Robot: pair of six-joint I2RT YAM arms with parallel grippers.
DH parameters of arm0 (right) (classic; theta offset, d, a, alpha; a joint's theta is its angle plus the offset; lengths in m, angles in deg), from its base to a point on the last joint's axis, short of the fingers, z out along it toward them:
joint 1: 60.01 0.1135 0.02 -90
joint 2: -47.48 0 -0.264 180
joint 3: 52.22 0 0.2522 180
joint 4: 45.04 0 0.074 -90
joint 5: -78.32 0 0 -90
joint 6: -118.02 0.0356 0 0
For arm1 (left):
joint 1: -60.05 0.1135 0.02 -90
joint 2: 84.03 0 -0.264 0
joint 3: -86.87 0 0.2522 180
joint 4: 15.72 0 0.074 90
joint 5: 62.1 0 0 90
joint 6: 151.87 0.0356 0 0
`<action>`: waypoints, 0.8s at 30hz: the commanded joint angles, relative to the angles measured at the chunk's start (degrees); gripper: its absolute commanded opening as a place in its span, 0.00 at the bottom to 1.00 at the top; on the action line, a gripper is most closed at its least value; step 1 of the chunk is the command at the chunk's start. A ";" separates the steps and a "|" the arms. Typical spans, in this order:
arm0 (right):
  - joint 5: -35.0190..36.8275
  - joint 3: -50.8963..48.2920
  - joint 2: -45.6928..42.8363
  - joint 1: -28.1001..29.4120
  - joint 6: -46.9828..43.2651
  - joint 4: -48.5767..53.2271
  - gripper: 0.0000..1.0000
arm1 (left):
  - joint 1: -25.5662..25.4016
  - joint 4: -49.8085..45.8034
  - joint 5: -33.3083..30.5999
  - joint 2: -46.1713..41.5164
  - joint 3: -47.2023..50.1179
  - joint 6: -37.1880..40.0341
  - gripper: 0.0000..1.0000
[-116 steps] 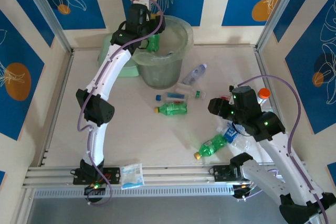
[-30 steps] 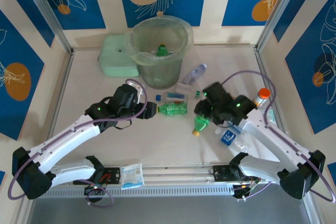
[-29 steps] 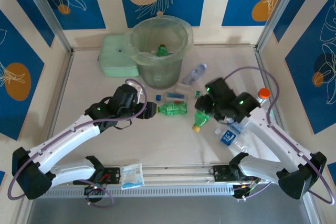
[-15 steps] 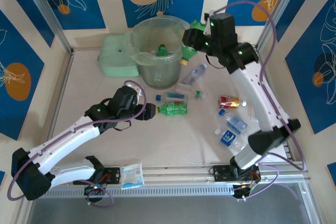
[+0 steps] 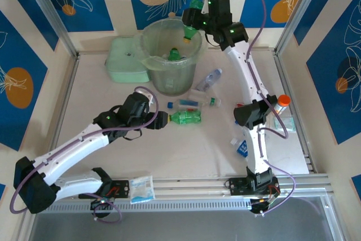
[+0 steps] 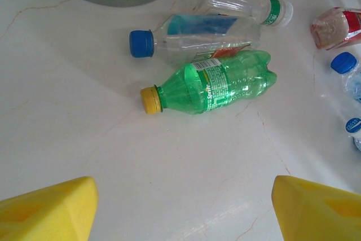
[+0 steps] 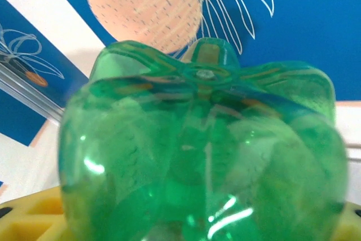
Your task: Put the plastic bottles in the bin
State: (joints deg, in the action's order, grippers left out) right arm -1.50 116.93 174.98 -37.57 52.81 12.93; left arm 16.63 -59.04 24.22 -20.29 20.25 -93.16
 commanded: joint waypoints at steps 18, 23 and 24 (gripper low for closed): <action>1.23 -2.74 -6.86 0.49 -0.79 2.77 0.78 | -0.87 1.73 0.30 2.92 -0.77 1.49 0.82; 4.75 -17.33 -18.90 1.00 0.79 2.10 0.78 | -3.84 2.72 -1.23 6.04 -3.36 6.94 0.84; 5.55 -22.39 -22.33 1.03 1.33 1.44 0.78 | -4.52 2.38 -1.94 7.09 -4.17 7.92 0.84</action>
State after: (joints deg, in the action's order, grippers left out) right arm 1.03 100.82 160.93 -37.13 52.73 14.83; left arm 13.71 -57.84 23.85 -14.84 19.14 -89.59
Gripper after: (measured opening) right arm 0.779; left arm 0.836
